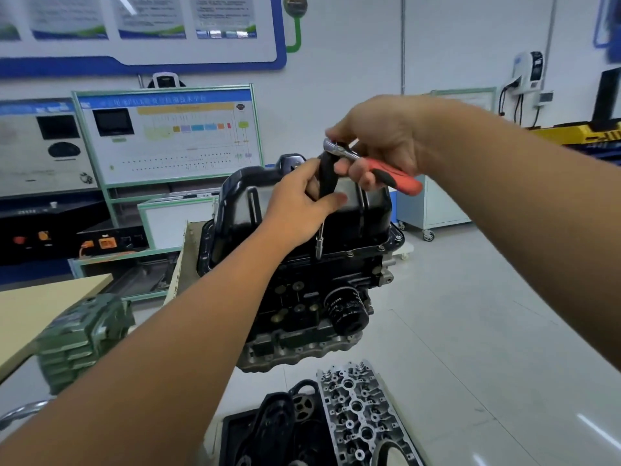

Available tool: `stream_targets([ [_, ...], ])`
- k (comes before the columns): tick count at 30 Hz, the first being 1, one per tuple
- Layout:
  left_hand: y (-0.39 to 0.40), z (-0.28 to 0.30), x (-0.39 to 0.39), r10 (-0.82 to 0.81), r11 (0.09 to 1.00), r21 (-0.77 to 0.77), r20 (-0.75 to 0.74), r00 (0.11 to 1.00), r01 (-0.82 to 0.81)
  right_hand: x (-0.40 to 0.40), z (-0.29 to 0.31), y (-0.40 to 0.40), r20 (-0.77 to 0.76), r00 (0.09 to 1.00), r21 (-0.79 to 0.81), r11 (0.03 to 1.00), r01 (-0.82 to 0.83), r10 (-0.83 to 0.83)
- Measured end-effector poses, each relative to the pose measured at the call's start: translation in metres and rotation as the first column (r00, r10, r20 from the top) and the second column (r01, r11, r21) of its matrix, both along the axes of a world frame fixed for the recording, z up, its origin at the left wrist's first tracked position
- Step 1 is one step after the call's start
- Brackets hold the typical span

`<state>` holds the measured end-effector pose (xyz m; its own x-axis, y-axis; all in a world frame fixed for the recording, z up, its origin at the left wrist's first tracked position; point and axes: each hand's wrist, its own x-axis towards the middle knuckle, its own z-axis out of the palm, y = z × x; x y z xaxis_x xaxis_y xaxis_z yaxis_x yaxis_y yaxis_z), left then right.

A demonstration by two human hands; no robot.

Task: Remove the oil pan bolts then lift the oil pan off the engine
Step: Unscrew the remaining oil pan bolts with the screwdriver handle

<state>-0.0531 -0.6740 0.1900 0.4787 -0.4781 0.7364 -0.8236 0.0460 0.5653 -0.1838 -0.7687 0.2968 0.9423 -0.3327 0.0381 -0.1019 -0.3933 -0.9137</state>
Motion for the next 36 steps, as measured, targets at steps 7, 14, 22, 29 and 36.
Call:
stream_targets([
  [7,0.017,0.028,0.005,-0.221,0.953,0.22,0.03,0.975,0.209,0.003,-0.007,-0.009,0.066,0.996,0.235,0.971,0.035,-0.052],
  [14,0.027,0.045,0.023,-0.199,0.933,0.32,0.072,0.977,0.166,0.02,-0.002,-0.016,0.086,0.992,0.28,0.953,-0.113,0.092],
  [22,0.039,0.059,0.04,-0.219,0.939,0.288,0.083,0.972,0.187,0.051,0.027,-0.032,0.002,0.949,-0.324,0.898,-0.298,0.316],
  [29,0.036,0.056,0.03,-0.199,0.94,0.278,-0.024,0.98,0.197,0.04,0.016,-0.01,0.143,0.981,-0.516,0.856,-0.041,0.134],
  [36,0.041,0.062,0.032,-0.32,0.828,0.465,-0.069,0.945,0.315,0.038,0.007,-0.019,0.113,0.978,-0.284,0.949,-0.135,0.173],
])
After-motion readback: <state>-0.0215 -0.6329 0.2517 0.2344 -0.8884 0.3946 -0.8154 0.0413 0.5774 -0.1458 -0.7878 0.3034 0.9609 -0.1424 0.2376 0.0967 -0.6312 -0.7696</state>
